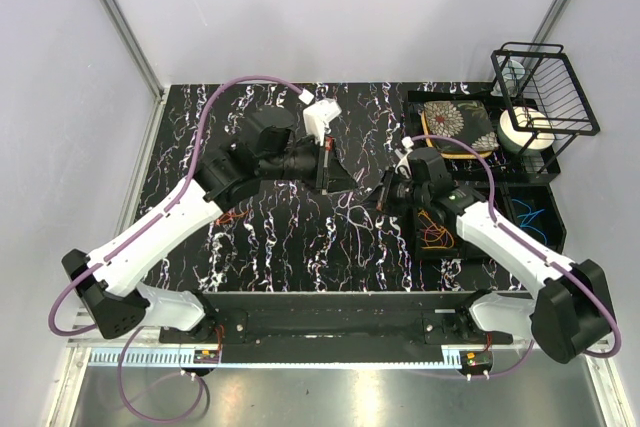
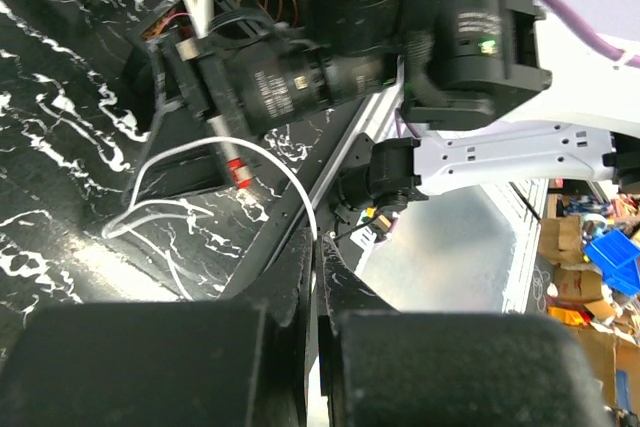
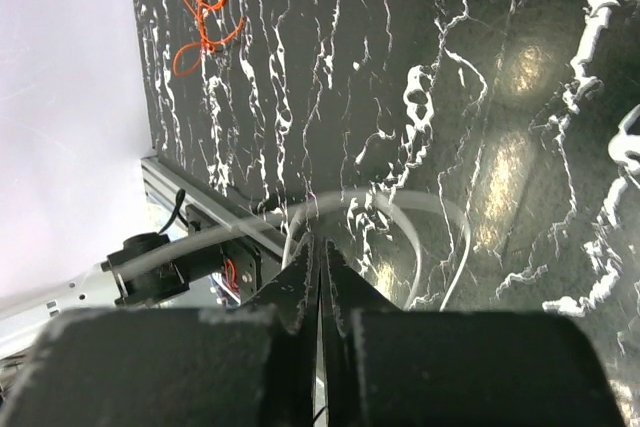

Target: Untangle the cables

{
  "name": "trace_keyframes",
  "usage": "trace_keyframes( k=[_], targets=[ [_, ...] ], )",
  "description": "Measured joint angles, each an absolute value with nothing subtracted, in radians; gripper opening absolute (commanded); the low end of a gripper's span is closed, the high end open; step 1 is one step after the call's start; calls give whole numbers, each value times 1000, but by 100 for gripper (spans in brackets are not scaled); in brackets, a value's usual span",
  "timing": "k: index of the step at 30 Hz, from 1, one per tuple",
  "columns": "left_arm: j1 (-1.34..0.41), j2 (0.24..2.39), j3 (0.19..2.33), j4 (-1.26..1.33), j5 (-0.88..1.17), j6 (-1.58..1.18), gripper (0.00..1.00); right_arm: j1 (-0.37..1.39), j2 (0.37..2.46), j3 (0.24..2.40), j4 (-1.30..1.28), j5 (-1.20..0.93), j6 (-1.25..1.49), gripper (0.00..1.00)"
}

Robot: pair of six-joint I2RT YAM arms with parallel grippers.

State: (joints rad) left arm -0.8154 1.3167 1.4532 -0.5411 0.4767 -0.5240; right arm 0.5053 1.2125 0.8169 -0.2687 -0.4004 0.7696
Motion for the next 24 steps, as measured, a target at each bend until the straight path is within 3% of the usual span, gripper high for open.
trace_keyframes(
  k=[3, 5, 6, 7, 10, 24],
  targets=[
    [-809, 1288, 1412, -535, 460, -525, 0, 505, 1185, 856, -330, -381, 764, 0],
    [-803, 1270, 1378, -535, 448, -529, 0, 505, 1153, 899, -366, -370, 758, 13],
    [-802, 1266, 1371, -537, 446, -532, 0, 506, 1139, 923, -377, -364, 755, 23],
    [-799, 1264, 1364, -538, 443, -532, 0, 506, 1125, 949, -390, -359, 747, 39],
    [-794, 1264, 1361, -540, 439, -533, 0, 506, 1107, 994, -395, -356, 724, 53],
    [-789, 1264, 1361, -540, 437, -533, 0, 543, 1226, 966, -435, -360, 599, 54]
  ],
)
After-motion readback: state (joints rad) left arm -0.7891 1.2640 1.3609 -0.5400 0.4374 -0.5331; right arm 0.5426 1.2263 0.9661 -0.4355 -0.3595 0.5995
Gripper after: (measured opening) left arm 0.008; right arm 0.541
